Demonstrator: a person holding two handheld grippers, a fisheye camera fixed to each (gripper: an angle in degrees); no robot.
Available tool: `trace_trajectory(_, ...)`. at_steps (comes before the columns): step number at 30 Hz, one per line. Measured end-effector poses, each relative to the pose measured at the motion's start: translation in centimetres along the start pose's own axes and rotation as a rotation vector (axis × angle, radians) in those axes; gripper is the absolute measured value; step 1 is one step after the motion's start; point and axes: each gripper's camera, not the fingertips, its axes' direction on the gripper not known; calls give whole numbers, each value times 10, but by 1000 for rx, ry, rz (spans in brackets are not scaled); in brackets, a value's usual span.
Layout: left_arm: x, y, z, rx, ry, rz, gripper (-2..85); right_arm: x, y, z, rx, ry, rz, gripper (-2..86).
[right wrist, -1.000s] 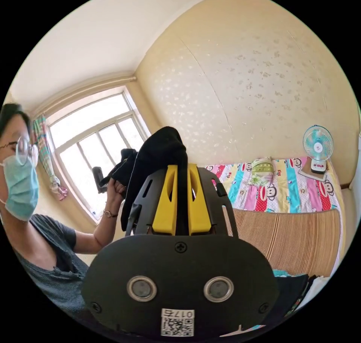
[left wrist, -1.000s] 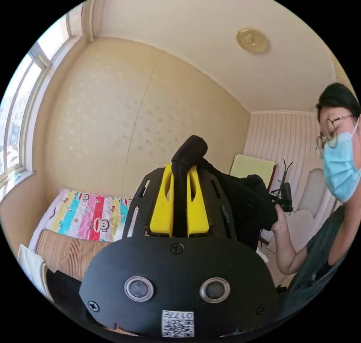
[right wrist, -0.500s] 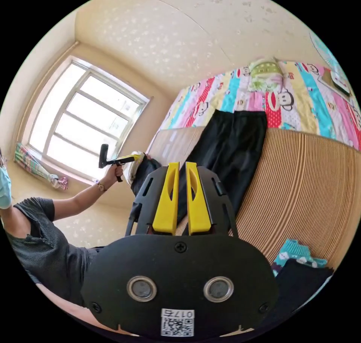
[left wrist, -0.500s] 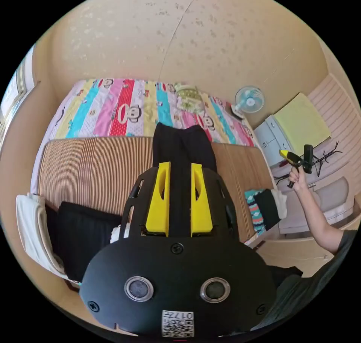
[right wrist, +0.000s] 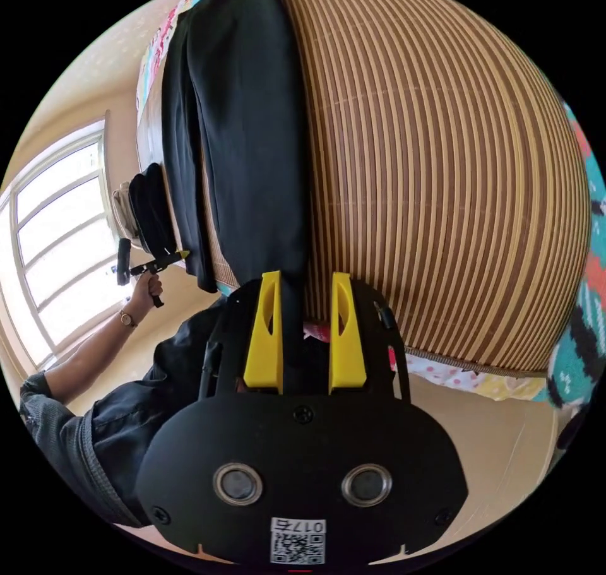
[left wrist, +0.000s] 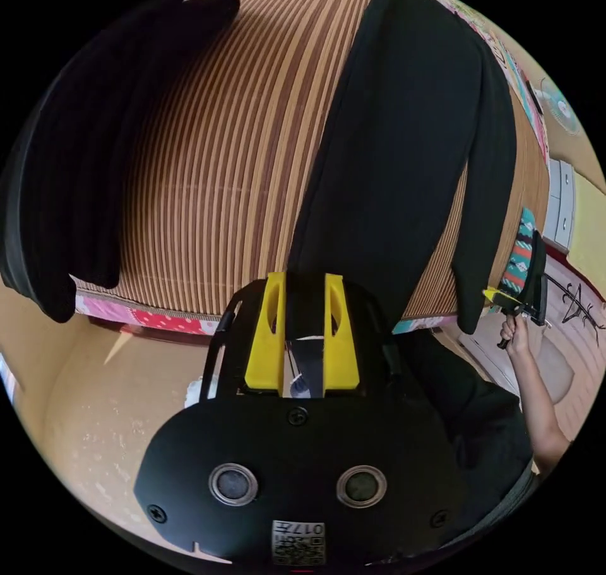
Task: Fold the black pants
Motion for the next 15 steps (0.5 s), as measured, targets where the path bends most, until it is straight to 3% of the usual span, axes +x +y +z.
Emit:
trace_trajectory(3,11,-1,-18,25,-43,-5,98,23,-7,-26,20,-178,43,64)
trace_trajectory(5,15,-2,-28,4,-48,-14,95,35,-15,-34,-81,-595,-44,41)
trace_trajectory(8,16,4,-49,17,-45,-30,81,41,-9,-64,-9,-808,-158,34)
trace_trajectory(12,2,15,-75,68,71,-119,71,71,-1,-95,154,-843,-73,41)
trace_trajectory(15,-8,28,-90,140,171,-227,65,91,-3,-101,119,-684,30,75)
